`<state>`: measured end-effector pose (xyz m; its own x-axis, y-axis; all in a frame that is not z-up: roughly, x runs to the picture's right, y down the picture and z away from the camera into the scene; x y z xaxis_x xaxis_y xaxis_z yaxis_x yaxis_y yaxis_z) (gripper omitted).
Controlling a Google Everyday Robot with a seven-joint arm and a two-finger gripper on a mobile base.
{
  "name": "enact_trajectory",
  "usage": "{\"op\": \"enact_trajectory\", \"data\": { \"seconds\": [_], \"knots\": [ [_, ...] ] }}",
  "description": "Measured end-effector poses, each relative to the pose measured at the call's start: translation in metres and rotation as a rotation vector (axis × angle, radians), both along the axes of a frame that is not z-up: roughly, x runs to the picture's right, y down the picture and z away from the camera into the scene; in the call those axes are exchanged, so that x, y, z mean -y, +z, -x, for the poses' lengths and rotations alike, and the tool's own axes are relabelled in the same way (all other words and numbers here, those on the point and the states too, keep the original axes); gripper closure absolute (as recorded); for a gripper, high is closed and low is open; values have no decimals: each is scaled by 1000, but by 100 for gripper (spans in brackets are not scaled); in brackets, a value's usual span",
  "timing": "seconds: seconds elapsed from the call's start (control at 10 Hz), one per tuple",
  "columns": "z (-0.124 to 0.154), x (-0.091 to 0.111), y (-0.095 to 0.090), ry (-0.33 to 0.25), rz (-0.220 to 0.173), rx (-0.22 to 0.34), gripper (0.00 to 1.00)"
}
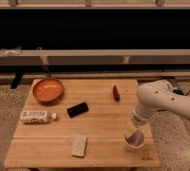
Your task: Place the ceramic cup in the ceramic bowl
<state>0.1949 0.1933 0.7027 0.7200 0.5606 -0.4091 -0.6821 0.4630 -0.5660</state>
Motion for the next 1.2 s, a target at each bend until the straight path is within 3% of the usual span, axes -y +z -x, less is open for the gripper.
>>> {"op": "enact_trajectory", "data": {
  "seconds": [0.7,0.9,1.2],
  "knots": [
    [-13,-14,2,-9,18,2,32],
    [-18,-18,7,5,20,-3,47],
    [-20,-24,14,21,30,5,80]
  ]
}}
